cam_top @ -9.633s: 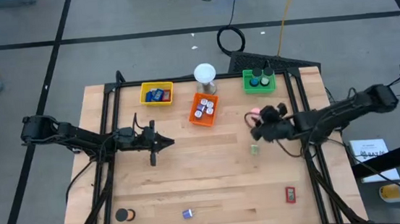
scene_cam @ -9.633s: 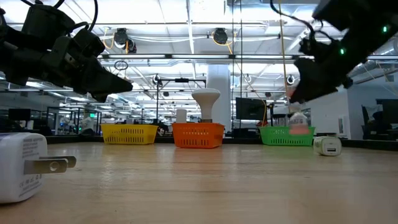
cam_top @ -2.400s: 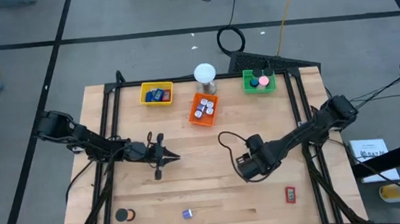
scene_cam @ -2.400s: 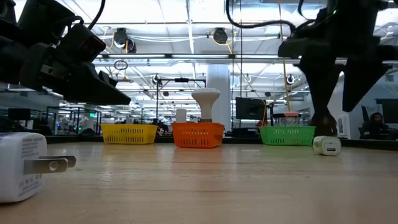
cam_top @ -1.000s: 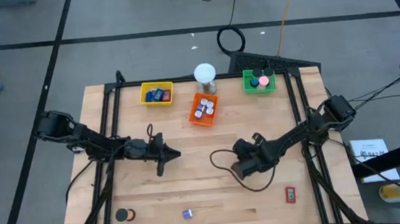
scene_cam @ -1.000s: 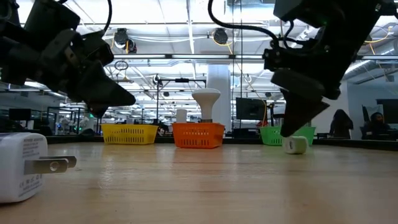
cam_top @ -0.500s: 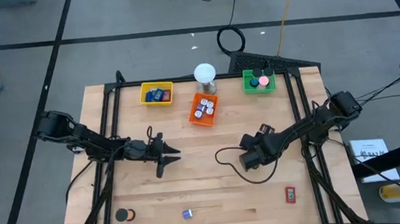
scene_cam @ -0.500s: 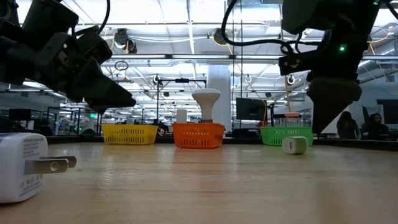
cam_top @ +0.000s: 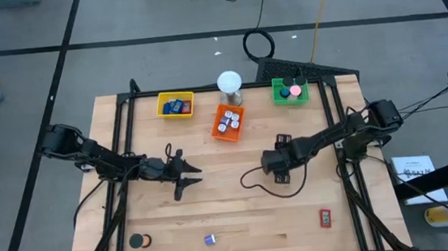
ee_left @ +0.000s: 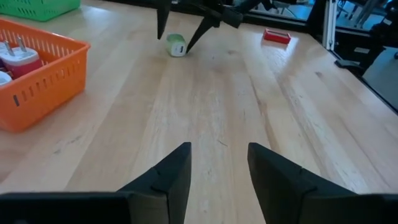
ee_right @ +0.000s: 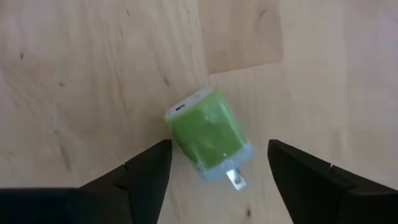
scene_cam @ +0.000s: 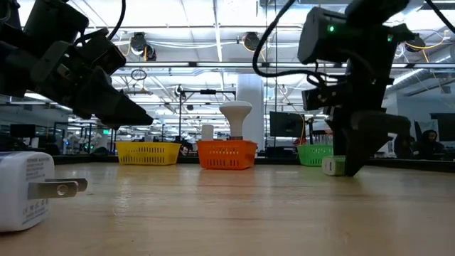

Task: Pick & Place Office items
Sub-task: Put the green charger adapter into the orange bin

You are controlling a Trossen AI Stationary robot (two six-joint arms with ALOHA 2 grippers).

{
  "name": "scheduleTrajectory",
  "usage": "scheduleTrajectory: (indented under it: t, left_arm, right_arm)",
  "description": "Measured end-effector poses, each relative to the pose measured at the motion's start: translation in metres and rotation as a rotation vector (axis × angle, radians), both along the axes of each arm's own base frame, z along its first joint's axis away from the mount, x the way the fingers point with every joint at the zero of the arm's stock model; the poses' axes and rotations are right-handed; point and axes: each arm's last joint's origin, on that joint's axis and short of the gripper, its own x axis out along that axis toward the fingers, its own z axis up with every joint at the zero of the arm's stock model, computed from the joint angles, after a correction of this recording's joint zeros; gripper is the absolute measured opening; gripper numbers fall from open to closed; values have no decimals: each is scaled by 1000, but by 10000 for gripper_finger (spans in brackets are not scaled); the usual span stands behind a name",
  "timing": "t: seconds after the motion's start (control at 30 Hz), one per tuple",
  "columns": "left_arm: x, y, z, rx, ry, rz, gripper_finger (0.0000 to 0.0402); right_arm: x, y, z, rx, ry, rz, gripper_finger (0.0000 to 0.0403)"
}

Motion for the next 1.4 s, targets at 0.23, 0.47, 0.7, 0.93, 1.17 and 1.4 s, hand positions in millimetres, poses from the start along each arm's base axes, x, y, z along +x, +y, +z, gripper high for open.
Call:
scheduleTrajectory:
  t: [0.23,0.47,0.7,0.93,1.17,1.4]
  left_arm:
    - [0,0,0,3,-1,-2,161]
    - [0,0,0,3,-2,-2,161]
    - [1,3,0,13,-1,11,161]
    - [1,5,-1,21,4,18,161]
    - [-1,5,-5,19,51,22,161]
    - [-1,5,-5,18,55,21,161]
  right_arm:
    - [2,2,-4,20,-46,33,206]
    - [3,8,0,45,-67,9,137]
    - [30,14,53,123,-51,-110,137]
    - [61,21,68,138,345,-266,137]
    - [100,33,35,157,385,-145,137]
    - [137,39,33,239,32,-73,139]
